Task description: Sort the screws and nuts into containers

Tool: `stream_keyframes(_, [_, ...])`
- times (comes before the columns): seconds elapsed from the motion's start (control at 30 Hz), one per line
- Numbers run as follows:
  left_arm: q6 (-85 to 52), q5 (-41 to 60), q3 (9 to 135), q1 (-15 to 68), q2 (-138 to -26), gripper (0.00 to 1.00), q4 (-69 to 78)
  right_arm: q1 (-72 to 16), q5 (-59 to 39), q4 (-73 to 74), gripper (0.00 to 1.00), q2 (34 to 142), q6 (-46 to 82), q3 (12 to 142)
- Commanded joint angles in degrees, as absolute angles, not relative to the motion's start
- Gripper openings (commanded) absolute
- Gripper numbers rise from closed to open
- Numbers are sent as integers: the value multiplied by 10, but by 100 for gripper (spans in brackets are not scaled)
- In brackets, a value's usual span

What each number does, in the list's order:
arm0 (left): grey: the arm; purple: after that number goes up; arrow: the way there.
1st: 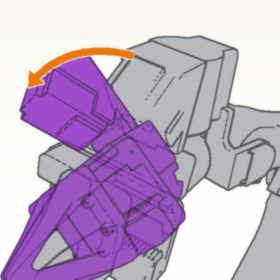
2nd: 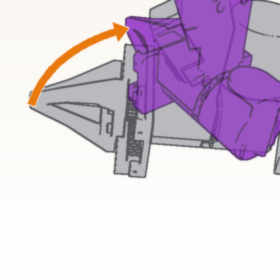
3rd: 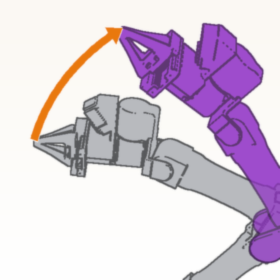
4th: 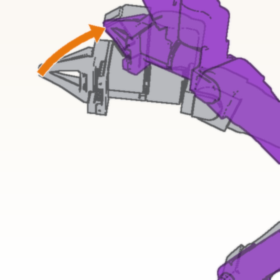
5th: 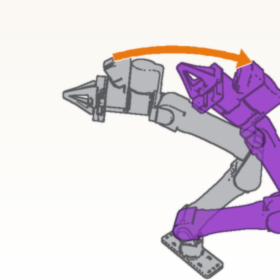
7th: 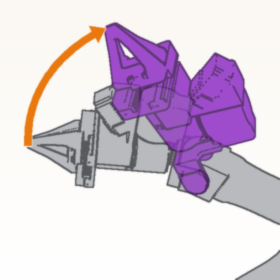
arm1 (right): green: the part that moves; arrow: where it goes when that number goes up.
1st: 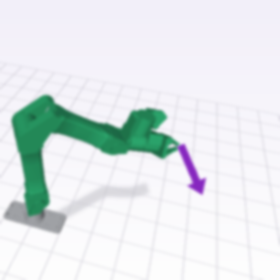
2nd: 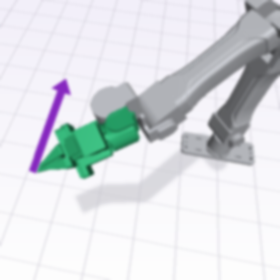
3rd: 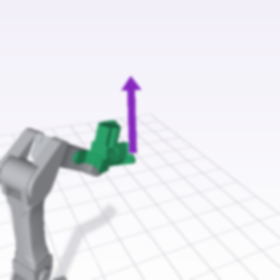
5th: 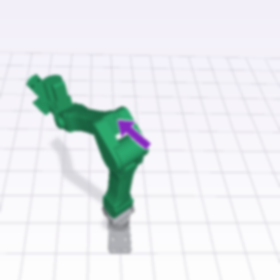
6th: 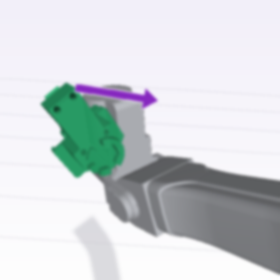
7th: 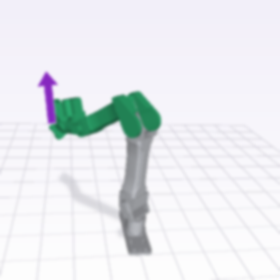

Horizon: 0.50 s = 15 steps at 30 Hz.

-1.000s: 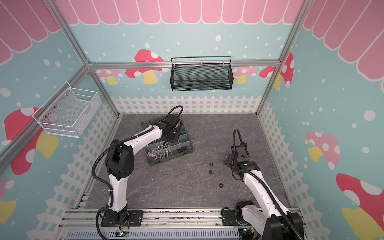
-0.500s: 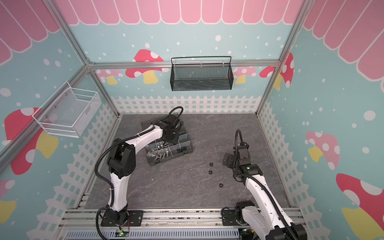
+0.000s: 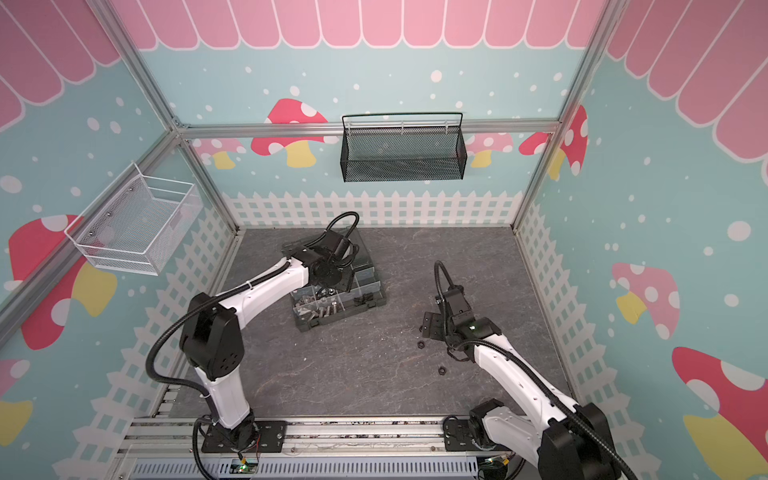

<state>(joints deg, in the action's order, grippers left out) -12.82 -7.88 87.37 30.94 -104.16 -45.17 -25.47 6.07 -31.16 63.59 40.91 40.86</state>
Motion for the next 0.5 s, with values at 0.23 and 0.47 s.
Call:
stream_keyframes(0.23, [-210, -71, 657, 320, -844, 99, -338, -297, 43, -305, 67, 770, 439, 454])
stream_keyframes(0.47, [-274, -94, 510, 320, -723, 99, -269, -296, 39, -309, 52, 855, 418, 502])
